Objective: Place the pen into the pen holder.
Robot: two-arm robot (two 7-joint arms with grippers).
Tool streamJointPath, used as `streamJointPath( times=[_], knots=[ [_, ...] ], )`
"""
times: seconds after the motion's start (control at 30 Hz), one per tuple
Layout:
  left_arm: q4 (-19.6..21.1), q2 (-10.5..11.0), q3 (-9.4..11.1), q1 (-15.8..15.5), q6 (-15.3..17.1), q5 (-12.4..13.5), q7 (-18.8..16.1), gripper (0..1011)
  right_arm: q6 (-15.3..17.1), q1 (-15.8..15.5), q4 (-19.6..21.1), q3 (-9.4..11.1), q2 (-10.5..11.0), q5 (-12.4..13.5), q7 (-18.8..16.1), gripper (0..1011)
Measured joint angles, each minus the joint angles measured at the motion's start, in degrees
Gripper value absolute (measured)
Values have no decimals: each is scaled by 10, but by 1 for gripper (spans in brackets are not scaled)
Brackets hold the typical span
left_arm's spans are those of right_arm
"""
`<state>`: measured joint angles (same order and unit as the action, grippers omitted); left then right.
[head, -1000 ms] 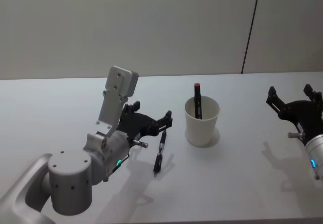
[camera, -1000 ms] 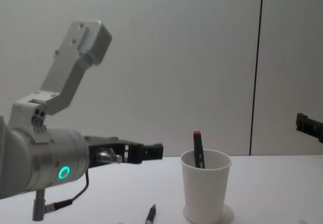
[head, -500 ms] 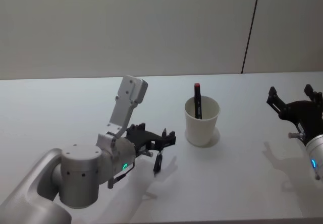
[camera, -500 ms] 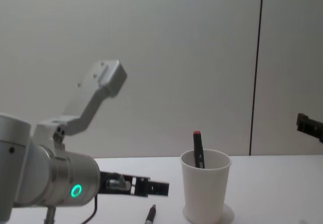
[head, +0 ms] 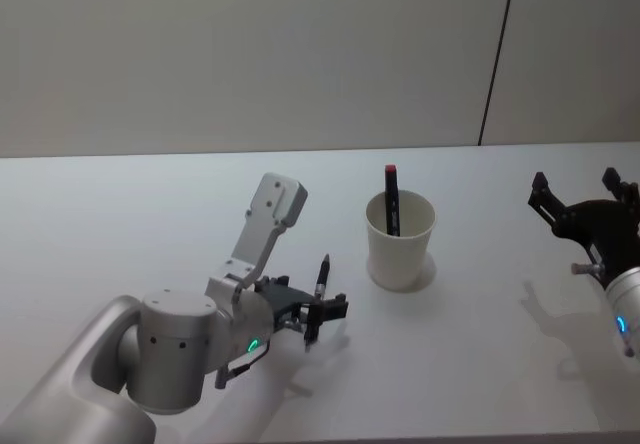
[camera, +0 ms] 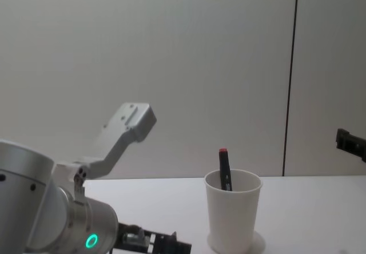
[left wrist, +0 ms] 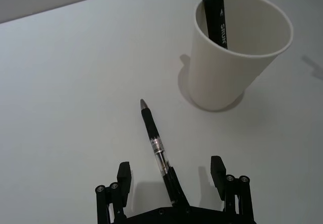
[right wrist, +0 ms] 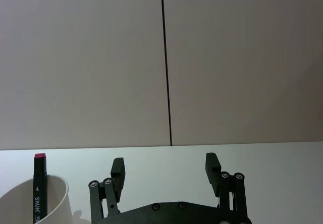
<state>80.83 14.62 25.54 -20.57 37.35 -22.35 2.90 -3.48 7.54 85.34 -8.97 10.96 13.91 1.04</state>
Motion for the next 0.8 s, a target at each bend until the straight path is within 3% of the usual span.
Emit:
streamJointPath(
  times=[0.4, 0.57, 0.8],
  knots=[
    [-18, -5, 6, -4, 29, 22, 4, 993, 0, 0, 0, 0, 0, 0, 0, 1002],
    [-23, -7, 7, -6, 38, 31, 7, 903, 0, 0, 0, 0, 0, 0, 0, 1002],
    [-33, -11, 10, -11, 51, 48, 13, 690, 0, 0, 0, 0, 0, 0, 0, 1001]
  ],
)
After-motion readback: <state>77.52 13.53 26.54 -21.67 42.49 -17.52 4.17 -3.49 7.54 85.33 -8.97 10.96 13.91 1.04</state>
